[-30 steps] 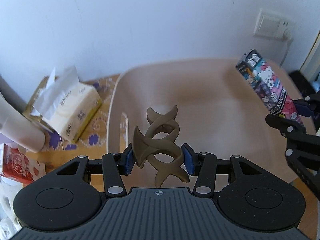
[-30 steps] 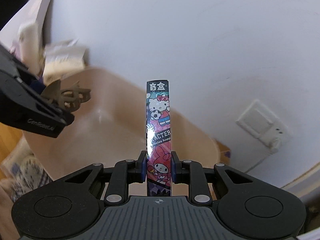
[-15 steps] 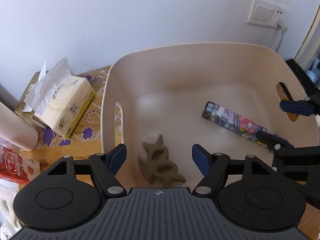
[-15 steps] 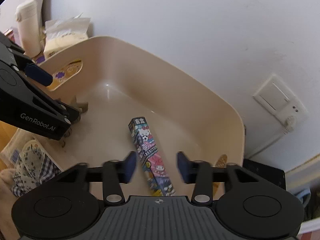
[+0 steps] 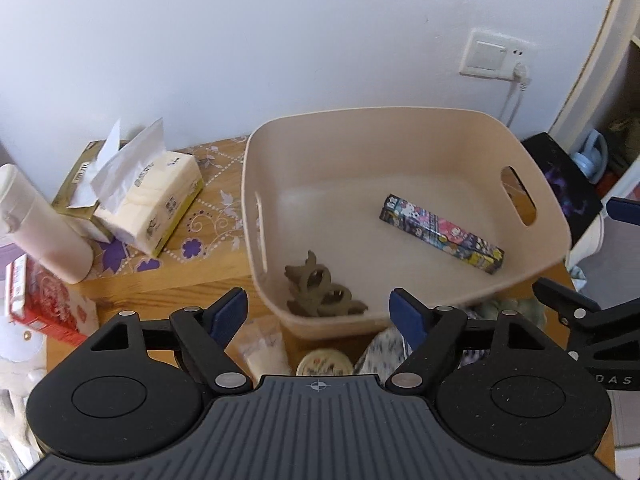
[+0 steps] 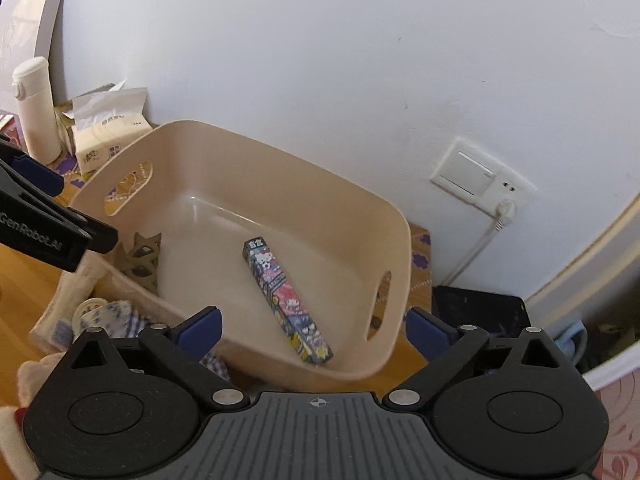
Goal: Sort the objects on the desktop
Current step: 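Drop the clip from the left tool while the right tool drops the strip into the basket, then grasp the Hello Kitty plush with the left tool while the right tool grasps the white plush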
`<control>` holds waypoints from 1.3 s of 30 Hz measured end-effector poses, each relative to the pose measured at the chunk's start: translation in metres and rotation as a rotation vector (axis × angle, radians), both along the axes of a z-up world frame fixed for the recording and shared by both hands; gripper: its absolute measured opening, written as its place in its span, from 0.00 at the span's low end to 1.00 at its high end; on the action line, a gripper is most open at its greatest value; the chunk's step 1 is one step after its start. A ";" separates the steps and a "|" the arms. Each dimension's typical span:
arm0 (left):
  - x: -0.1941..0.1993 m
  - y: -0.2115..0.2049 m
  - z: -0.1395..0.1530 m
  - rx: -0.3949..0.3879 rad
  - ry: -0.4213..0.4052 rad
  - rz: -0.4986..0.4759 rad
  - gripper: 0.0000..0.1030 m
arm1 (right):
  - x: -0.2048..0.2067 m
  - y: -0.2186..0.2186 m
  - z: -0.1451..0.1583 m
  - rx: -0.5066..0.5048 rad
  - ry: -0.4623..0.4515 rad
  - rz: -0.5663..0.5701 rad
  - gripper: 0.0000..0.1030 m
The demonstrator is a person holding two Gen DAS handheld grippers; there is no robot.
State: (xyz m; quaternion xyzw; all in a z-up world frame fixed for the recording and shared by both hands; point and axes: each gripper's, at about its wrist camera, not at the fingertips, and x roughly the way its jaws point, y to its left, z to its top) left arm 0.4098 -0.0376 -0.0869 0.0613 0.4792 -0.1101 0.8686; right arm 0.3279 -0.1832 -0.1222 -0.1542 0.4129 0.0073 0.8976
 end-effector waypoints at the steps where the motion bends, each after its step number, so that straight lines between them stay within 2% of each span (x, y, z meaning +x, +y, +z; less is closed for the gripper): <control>1: -0.006 0.002 0.002 -0.003 -0.004 -0.004 0.77 | -0.006 0.000 0.002 0.007 -0.002 -0.003 0.99; 7: -0.043 0.010 0.013 -0.014 -0.026 -0.027 0.80 | -0.046 0.006 0.004 0.017 -0.003 0.003 1.00; 13: -0.079 0.012 0.012 -0.003 -0.025 -0.038 0.81 | -0.082 0.015 -0.003 0.019 0.014 0.043 1.00; 22: -0.136 0.016 0.009 0.012 -0.037 0.002 0.81 | -0.136 0.020 -0.004 0.057 0.009 0.086 1.00; 27: -0.181 0.013 0.018 0.022 -0.100 0.010 0.81 | -0.171 0.016 -0.005 0.074 -0.016 0.086 1.00; 31: -0.213 0.010 0.021 0.030 -0.112 -0.006 0.81 | -0.196 0.014 -0.009 0.080 -0.006 0.092 1.00; 39: -0.251 0.005 0.009 0.037 -0.105 -0.026 0.81 | -0.231 0.003 -0.022 0.096 0.031 0.087 1.00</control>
